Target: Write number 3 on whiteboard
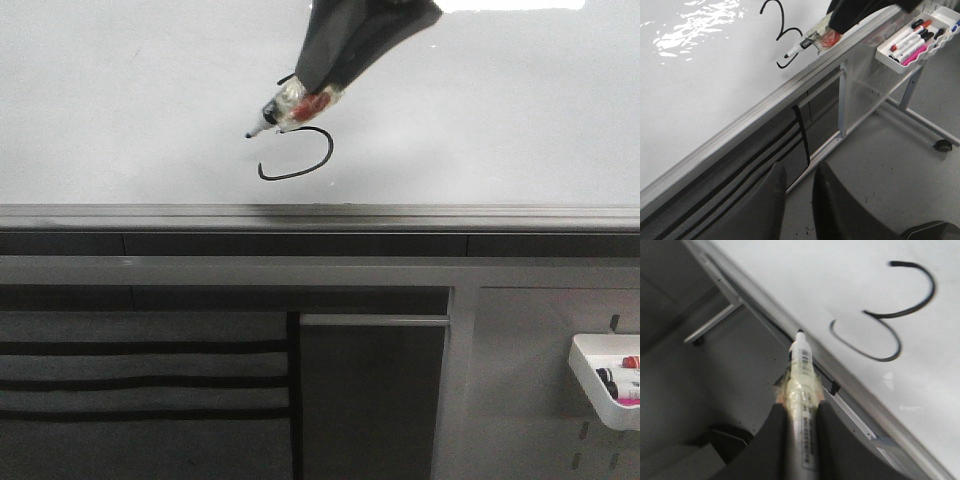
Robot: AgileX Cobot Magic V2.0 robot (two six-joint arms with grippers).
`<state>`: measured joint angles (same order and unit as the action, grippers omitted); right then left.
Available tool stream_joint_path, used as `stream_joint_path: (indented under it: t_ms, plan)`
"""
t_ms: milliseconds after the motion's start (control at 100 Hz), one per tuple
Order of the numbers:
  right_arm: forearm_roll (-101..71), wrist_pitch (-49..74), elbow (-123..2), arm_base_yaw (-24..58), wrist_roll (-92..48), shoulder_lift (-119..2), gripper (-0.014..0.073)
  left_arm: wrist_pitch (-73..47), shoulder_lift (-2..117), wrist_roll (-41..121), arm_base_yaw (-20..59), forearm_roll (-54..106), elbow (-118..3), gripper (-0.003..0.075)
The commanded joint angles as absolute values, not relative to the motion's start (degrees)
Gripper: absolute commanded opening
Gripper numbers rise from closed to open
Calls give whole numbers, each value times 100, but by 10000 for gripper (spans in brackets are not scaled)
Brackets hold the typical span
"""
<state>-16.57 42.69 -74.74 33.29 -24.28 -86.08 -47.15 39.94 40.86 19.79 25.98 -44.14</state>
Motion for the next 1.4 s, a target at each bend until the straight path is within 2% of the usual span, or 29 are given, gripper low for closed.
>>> stream_joint_path:
  t_ms: [0, 250, 380, 730, 860, 970, 1051, 1291, 1391]
  plan:
    - [-1750, 4399, -7243, 3591, -3293, -7850, -66, -4561, 4084, 4749, 1962, 3006, -4598, 113]
    - [-1739, 4456, -6530, 4263, -4207, -6807, -66, -4770, 4651, 6130, 2546, 3918, -4597, 113]
    - [-1739, 4497, -6530, 4344, -4882, -6720, -66, -4574, 4991, 6180, 2971, 3887, -4661, 113]
    - [-1739, 4220, -6530, 4353, -5054, -6739, -66, -4406, 6109, 6676, 3799, 3402, -5347, 122]
    - [-1739, 4220, -6530, 4353, -5089, -6739, -66, -4401, 6454, 6676, 3824, 3368, -5571, 200]
    - [-1739, 4220, -6530, 4353, -5089, -6739, -66, -4387, 6621, 6676, 3824, 3330, -5724, 360]
    - [-1739, 4220, -6530, 4353, -5089, -6739, -66, -4387, 6707, 6802, 3824, 3330, -5762, 434]
    - [-1739, 4220, -6530, 4353, -5089, -6739, -66, -4299, 6905, 7224, 3937, 3515, -5839, 442]
    - [-1739, 4217, -6530, 4353, -5089, -6739, -66, -4172, 6909, 7358, 4138, 3545, -5839, 413]
